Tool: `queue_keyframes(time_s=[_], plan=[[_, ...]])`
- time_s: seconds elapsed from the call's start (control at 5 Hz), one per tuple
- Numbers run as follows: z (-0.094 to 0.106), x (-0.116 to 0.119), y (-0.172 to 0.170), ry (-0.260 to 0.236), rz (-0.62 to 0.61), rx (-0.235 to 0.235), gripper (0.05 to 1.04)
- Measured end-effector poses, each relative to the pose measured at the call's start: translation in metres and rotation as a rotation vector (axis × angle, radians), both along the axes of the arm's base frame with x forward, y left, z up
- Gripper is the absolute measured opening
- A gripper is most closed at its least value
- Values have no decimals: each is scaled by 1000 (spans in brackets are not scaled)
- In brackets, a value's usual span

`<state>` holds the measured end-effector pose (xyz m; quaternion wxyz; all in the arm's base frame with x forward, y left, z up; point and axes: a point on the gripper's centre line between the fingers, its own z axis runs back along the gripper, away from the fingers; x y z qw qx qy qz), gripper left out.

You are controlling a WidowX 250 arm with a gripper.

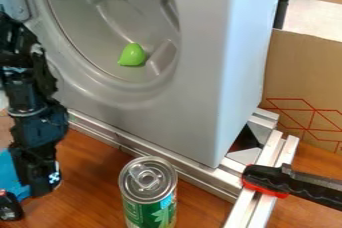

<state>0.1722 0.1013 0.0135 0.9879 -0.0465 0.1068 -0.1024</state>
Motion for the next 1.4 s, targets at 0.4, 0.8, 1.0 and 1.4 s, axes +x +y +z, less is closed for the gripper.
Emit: queue_keyframes(time_s=[0.4,0.8,1.0,1.4], plan=[[-12,1,-1,42,-26,2,645],[-12,0,3,46,-22,28,1009],[-12,-1,2,52,-19,23,1005],[23,11,2,-46,4,40,1001]])
